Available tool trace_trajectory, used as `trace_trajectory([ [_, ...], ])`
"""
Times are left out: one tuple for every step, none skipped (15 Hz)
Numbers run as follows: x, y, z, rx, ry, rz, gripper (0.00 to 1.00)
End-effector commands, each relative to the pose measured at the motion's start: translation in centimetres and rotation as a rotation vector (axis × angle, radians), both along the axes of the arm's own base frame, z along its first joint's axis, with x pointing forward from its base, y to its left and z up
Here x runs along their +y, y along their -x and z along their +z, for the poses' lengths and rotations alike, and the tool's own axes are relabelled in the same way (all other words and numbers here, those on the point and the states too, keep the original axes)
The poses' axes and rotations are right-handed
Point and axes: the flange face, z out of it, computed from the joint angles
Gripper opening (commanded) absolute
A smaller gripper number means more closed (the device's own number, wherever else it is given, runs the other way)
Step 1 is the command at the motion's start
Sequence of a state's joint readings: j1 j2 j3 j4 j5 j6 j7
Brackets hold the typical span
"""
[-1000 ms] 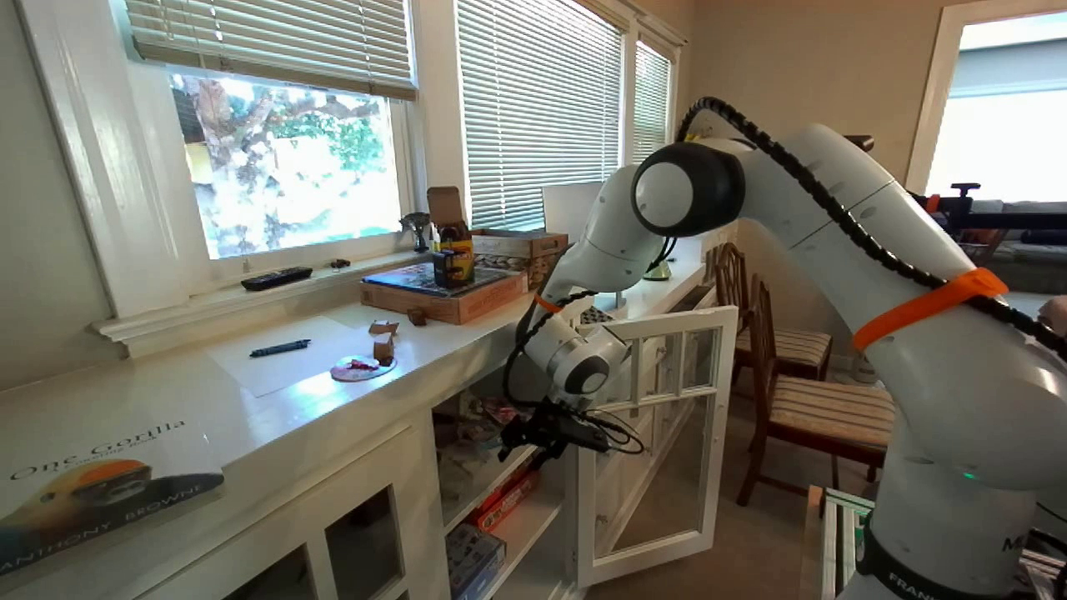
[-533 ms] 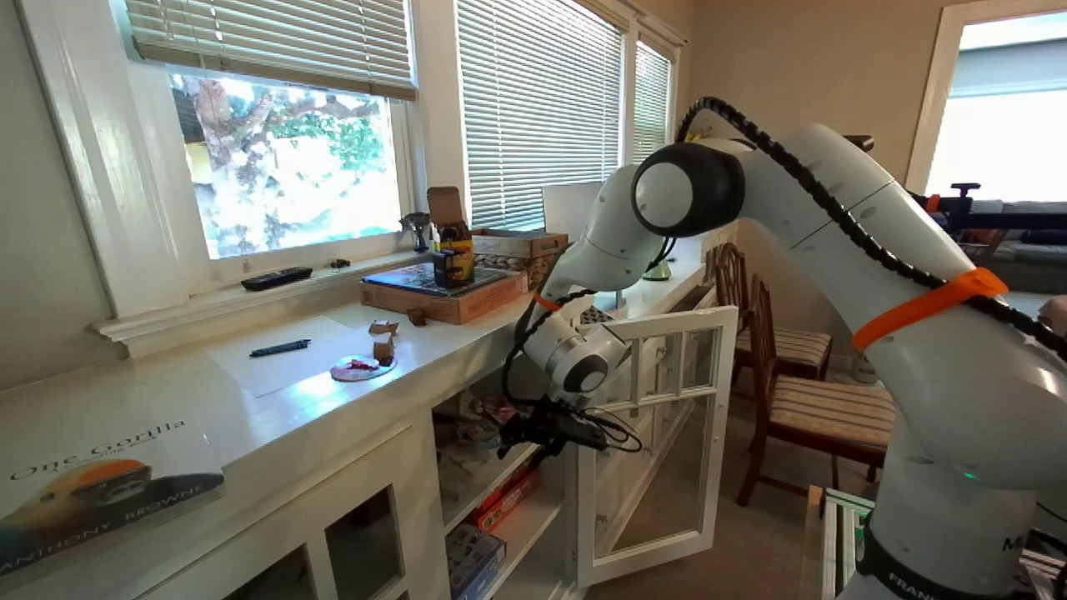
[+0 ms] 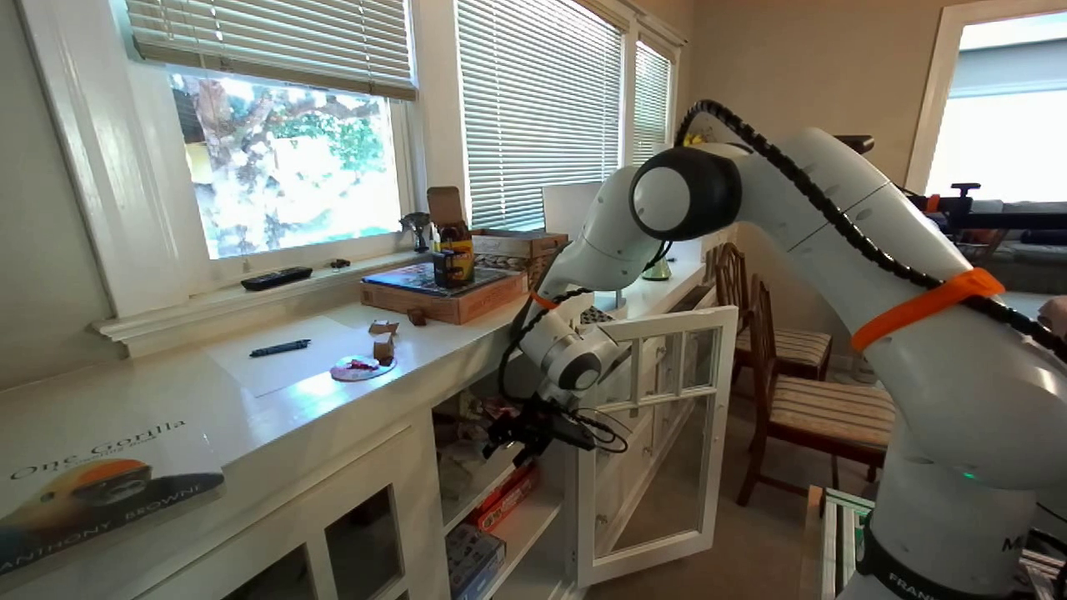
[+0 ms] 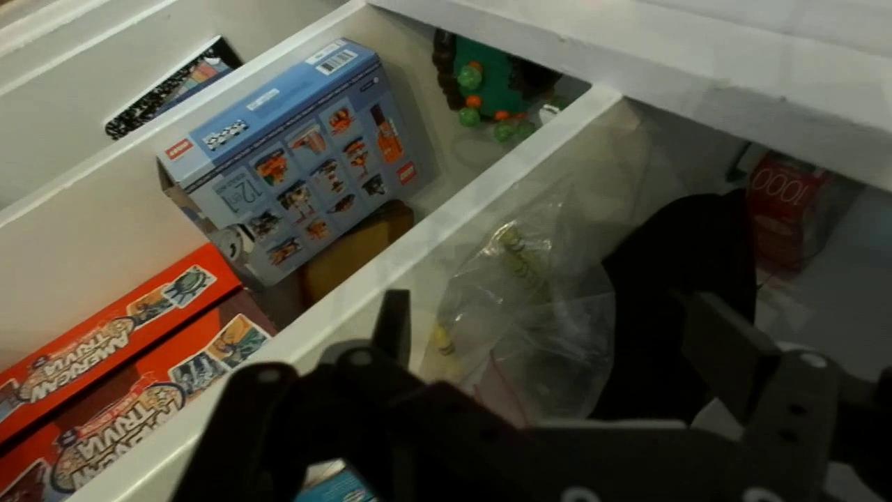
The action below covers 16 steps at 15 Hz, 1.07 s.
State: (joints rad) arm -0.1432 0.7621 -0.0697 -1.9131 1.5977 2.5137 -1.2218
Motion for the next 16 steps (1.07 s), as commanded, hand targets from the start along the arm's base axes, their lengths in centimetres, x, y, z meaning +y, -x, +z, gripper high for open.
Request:
trace_trajectory([
  [0.4, -0.7, -1.9, -0.059, -0.045, 0.062, 1.0],
  [0.6, -0.6, -2.0, -0.065, -0.048, 0.083, 1.0],
  [0.9, -0.5, -2.4, -0.076, -0.044, 0.104, 1.0],
  [1.0, -0.4, -2.8, -0.085, -0.038, 0.121, 1.0],
  [1.3, -0.2, -3.4, -0.095, -0.032, 0.128, 1.0],
  [1.4, -0.1, -4.0, -0.107, -0.021, 0.123, 1.0],
  [1.6, 0.0, -4.6, -0.119, -0.016, 0.121, 1.0],
  [1.7, 0.1, -5.0, -0.133, -0.01, 0.121, 1.0],
  [1.7, 0.1, -5.6, -0.146, -0.005, 0.118, 1.0],
  [1.7, 0.0, -5.9, -0.162, 0.003, 0.115, 1.0],
  [1.6, -0.1, -6.1, -0.179, 0.01, 0.112, 1.0],
  [1.6, -0.2, -6.4, -0.198, 0.02, 0.113, 1.0],
  [1.8, -0.4, -6.6, -0.214, 0.03, 0.12, 1.0],
  [1.8, -0.6, -6.7, -0.226, 0.045, 0.131, 1.0],
  [2.0, -0.9, -6.9, -0.238, 0.058, 0.146, 1.0],
  [2.2, -1.1, -7.1, -0.247, 0.071, 0.158, 1.0],
])
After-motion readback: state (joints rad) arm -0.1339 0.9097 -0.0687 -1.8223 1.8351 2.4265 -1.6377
